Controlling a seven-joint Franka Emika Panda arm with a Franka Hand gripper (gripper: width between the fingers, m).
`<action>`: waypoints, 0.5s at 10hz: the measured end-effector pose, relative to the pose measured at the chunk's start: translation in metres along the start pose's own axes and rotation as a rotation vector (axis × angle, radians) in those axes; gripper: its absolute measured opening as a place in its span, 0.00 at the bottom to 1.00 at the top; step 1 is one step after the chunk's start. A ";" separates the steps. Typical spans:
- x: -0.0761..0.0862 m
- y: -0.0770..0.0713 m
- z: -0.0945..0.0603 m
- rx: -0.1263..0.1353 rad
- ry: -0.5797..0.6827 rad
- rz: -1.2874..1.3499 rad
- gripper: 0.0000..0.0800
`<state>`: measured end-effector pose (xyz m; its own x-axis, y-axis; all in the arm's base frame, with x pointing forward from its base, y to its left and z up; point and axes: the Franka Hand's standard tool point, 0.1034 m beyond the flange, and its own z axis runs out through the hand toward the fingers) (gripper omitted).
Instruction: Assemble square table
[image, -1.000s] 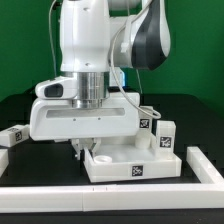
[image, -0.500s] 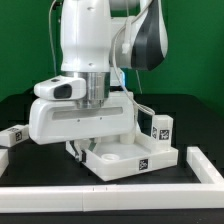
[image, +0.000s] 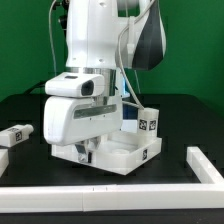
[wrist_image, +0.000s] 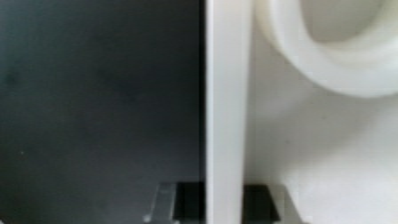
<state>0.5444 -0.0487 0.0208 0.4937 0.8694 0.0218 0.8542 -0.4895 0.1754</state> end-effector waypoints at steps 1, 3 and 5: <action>0.020 0.005 -0.002 -0.019 0.004 -0.155 0.07; 0.062 0.014 0.001 -0.028 0.023 -0.277 0.07; 0.080 0.022 0.001 -0.046 0.036 -0.308 0.07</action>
Offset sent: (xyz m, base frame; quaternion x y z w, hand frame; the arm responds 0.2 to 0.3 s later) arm 0.0756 0.0664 -0.0099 -0.0573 0.0278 -0.1295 0.9895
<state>0.6023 0.0099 0.0252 0.2065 0.9784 -0.0049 0.9539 -0.2002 0.2237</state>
